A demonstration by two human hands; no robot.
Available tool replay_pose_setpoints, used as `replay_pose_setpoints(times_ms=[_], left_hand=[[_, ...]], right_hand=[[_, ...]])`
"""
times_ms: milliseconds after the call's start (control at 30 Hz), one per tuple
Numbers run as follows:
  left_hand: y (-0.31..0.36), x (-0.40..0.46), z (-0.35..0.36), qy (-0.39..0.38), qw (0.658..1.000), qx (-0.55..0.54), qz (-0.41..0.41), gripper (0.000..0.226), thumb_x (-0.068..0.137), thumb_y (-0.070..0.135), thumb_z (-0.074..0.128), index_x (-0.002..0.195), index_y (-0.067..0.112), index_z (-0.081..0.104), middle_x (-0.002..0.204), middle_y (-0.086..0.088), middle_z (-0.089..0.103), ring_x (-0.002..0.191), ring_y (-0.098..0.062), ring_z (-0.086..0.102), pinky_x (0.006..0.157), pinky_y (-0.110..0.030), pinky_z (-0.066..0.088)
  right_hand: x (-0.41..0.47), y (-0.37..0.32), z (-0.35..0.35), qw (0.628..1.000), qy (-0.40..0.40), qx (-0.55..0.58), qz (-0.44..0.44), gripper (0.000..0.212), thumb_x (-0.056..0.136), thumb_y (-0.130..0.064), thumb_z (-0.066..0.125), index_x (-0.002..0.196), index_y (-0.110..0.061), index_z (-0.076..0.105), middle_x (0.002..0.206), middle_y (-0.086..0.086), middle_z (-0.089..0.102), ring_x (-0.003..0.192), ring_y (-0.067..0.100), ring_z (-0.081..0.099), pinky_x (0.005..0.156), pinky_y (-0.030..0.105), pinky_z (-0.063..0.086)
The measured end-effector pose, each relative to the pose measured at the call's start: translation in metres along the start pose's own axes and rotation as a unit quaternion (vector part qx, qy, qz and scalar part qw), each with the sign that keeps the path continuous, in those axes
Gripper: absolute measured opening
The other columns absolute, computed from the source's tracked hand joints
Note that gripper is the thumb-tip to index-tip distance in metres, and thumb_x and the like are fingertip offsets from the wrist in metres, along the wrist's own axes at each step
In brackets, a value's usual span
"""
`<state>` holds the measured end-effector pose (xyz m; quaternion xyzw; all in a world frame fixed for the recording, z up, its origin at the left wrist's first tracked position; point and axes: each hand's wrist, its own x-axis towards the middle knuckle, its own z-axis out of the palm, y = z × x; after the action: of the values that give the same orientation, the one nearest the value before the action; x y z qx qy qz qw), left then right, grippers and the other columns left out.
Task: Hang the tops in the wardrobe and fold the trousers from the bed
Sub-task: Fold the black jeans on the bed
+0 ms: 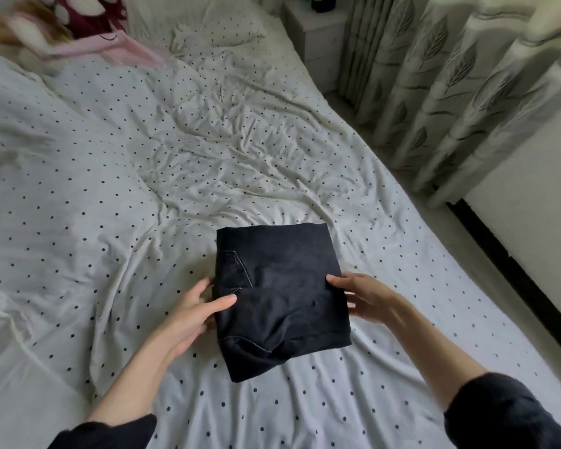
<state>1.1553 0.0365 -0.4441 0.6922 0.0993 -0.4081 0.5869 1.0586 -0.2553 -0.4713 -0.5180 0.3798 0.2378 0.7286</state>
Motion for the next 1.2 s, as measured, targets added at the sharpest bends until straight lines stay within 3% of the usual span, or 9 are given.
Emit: replay_pose_setpoints(times_ms=[200,300,567,767,967,1033,1200], left_hand=[[0.023,-0.054,0.040,-0.135,0.987,0.031,0.081,0.049,0.066,0.028,0.072,0.112,0.026,0.057,0.099,0.001,0.073,0.084,-0.017,0.070,0.060,-0.028,0.051],[0.033,-0.086,0.069,-0.231,0.966,0.070,0.093,0.038,0.076,0.019,0.068,0.112,0.023,0.058,0.096,-0.003,0.073,0.079,-0.017,0.071,0.054,-0.024,0.052],[0.020,-0.195,0.193,-0.449,0.866,0.196,0.099,0.031,0.082,0.010,0.065,0.111,0.019,0.059,0.097,-0.009,0.072,0.081,-0.016,0.070,0.059,-0.027,0.055],[-0.046,-0.328,0.304,-0.611,0.741,0.268,0.083,0.050,0.069,0.022,0.072,0.116,0.021,0.056,0.101,-0.011,0.071,0.092,-0.022,0.069,0.064,-0.031,0.056],[-0.141,-0.472,0.373,-0.717,0.630,0.294,0.051,0.045,0.068,0.021,0.072,0.111,0.020,0.058,0.094,-0.005,0.073,0.081,-0.016,0.070,0.056,-0.028,0.054],[-0.161,-0.510,0.390,-0.744,0.597,0.296,0.048,0.045,0.068,0.021,0.072,0.110,0.020,0.059,0.094,-0.007,0.072,0.080,-0.017,0.070,0.055,-0.028,0.054],[-0.210,-0.648,0.445,-0.817,0.492,0.297,0.047,0.037,0.072,0.015,0.071,0.106,0.022,0.059,0.082,-0.005,0.073,0.063,-0.011,0.067,0.048,-0.023,0.051]], right_hand=[[-0.126,0.035,-0.013,0.988,0.122,0.064,-0.065,0.022,0.083,-0.029,0.069,0.100,-0.015,0.071,0.099,0.000,0.071,0.095,0.018,0.064,0.077,0.033,0.052],[-0.210,0.078,-0.011,0.970,0.181,0.123,-0.107,0.019,0.082,-0.029,0.070,0.096,-0.017,0.071,0.097,-0.001,0.071,0.094,0.018,0.064,0.073,0.033,0.051],[-0.420,0.219,-0.007,0.898,0.315,0.252,-0.176,0.027,0.077,-0.033,0.073,0.102,-0.024,0.071,0.105,-0.003,0.070,0.090,0.011,0.068,0.066,0.026,0.053],[-0.581,0.365,0.036,0.799,0.443,0.347,-0.213,0.036,0.065,-0.035,0.077,0.099,-0.025,0.071,0.104,-0.003,0.071,0.088,0.011,0.069,0.066,0.026,0.054],[-0.711,0.486,0.108,0.684,0.556,0.419,-0.216,0.047,0.067,-0.029,0.074,0.112,-0.017,0.066,0.098,0.001,0.069,0.085,0.014,0.065,0.069,0.031,0.052],[-0.744,0.508,0.127,0.658,0.586,0.425,-0.207,0.046,0.066,-0.030,0.074,0.110,-0.017,0.067,0.093,0.001,0.069,0.084,0.015,0.066,0.071,0.032,0.052],[-0.848,0.565,0.188,0.543,0.684,0.438,-0.214,0.039,0.067,-0.030,0.074,0.104,-0.019,0.068,0.090,0.000,0.069,0.082,0.016,0.065,0.066,0.030,0.052]])
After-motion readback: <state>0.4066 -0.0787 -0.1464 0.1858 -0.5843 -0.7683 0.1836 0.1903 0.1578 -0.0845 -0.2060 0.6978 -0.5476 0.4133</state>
